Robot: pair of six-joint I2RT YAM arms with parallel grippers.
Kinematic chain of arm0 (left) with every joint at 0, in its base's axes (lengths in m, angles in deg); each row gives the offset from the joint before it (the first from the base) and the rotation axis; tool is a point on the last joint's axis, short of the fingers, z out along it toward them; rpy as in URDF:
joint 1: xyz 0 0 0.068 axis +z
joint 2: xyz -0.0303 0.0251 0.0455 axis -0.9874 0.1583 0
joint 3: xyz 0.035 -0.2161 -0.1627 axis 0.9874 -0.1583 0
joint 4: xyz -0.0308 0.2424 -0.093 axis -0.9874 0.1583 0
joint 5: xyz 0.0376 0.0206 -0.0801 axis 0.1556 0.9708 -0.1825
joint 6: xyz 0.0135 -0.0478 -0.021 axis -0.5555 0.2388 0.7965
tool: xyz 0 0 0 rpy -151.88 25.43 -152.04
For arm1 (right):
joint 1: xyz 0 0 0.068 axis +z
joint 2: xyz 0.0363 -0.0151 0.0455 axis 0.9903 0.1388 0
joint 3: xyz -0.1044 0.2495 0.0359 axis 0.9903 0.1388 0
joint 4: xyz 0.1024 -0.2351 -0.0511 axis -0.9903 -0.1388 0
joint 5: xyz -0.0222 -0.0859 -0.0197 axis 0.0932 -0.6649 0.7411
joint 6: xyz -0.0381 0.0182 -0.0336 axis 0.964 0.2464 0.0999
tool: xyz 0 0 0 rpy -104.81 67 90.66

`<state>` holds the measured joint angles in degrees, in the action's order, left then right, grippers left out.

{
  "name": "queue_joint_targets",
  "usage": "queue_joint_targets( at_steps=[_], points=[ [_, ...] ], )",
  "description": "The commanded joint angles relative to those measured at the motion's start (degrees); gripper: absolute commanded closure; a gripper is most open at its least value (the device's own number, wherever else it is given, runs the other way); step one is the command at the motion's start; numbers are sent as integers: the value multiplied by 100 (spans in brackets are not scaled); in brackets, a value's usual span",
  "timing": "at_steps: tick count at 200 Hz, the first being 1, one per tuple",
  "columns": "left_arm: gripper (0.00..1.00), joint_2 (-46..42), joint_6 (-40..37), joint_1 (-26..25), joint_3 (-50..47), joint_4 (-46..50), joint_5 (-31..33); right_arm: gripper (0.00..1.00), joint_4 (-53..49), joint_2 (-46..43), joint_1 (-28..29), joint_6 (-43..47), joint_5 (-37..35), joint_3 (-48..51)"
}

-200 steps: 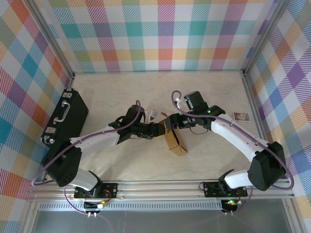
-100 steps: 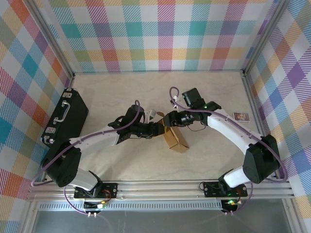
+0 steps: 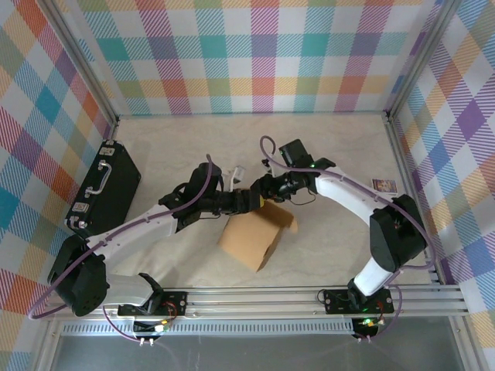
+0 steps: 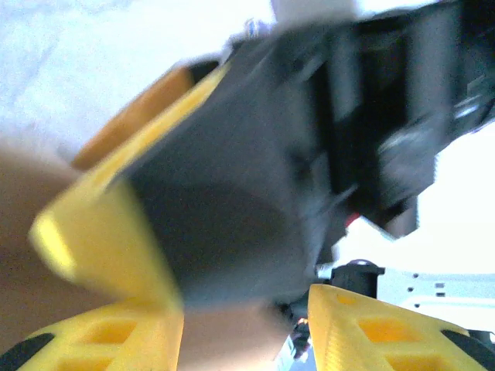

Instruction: Fold the paper box

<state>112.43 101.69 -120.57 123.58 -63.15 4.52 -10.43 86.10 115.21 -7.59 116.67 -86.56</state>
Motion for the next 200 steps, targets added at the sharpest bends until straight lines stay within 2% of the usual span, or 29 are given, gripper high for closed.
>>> queue_joint_targets(
  at_steps=[1,36,65,84,110,126,147,167,179,200],
  points=[
    [54,-48,-266,-41,69,-469,197,55,-164,-14,135,26,550,-174],
    [54,-35,-387,-44,-209,-424,418,54,-100,31,138,148,546,-130],
    [53,3,-532,-34,-160,-314,549,51,-407,233,105,456,-56,-229],
    [52,-159,-833,-30,235,224,788,49,-277,78,87,555,-362,-93],
    [48,-689,-1294,60,735,1301,1493,44,-263,-157,-13,668,-662,81],
    [40,-1091,-1487,189,994,2129,2030,42,-174,-397,-119,713,-863,275],
    [35,-1662,-1541,541,1092,2876,2756,39,173,-989,-176,819,-888,670],
    [29,-2088,-1463,1130,1024,3231,2844,33,430,-1576,-40,990,-560,962],
    [26,-2236,-1411,1534,944,3310,2690,29,287,-1827,293,1360,-611,982],
    [25,-2319,-1357,2139,848,3418,2417,23,246,-2121,1212,1758,-607,1009]
  ],
)
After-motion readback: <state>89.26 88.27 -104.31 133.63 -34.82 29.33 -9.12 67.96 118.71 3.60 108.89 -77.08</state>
